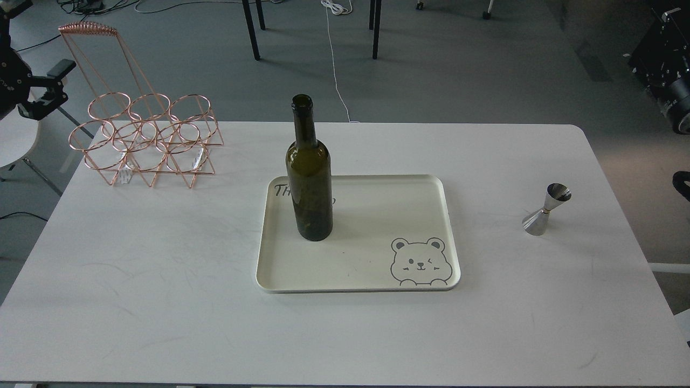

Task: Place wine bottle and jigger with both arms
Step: 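Withdraw the right gripper and reach the left gripper toward the wine bottle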

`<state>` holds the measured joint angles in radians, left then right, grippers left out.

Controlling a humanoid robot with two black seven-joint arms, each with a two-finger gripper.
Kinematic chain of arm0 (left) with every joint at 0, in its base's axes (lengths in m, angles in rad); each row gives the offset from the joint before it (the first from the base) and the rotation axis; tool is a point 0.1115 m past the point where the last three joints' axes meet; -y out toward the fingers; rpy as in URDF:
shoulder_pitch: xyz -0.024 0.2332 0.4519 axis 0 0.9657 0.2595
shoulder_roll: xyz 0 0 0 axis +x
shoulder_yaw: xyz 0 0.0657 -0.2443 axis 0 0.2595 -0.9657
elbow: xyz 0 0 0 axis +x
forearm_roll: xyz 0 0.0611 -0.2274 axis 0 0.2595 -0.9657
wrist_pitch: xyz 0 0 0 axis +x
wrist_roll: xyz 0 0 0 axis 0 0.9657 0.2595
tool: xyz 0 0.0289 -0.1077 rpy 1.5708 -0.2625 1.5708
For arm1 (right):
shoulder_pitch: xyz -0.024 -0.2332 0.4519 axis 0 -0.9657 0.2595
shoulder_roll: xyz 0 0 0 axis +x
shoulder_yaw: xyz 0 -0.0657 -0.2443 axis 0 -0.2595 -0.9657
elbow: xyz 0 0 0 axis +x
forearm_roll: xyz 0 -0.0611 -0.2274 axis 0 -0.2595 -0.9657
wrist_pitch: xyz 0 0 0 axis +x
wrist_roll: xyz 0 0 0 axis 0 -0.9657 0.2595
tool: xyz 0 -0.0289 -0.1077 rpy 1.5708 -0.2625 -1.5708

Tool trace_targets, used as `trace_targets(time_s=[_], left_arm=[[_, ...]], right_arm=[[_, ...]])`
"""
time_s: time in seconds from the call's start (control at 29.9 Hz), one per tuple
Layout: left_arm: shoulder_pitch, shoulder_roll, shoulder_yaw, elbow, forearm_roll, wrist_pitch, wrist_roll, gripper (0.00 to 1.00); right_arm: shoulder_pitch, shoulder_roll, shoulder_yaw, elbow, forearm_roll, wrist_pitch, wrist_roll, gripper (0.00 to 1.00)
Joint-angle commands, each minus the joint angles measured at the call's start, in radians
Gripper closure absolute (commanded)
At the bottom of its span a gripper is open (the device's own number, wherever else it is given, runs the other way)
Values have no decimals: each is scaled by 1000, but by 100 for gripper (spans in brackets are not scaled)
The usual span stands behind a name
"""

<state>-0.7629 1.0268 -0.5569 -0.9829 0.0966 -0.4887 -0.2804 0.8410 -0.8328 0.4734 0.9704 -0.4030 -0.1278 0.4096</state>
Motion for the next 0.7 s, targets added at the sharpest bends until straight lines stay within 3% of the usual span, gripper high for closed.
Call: trace_targets(time_s=[0.0, 0.4, 0.67], left_arm=[[1, 73, -1, -149, 90, 0, -2, 1], [-12, 104, -23, -565, 654, 0, -3, 1], [-10, 85, -21, -717, 1069, 0, -6, 1]], right_arm=[[-3, 23, 28, -82, 191, 100, 1, 1], [-19, 148, 37, -445, 687, 608, 1, 1], [-69, 221, 112, -567, 737, 617, -8, 0]])
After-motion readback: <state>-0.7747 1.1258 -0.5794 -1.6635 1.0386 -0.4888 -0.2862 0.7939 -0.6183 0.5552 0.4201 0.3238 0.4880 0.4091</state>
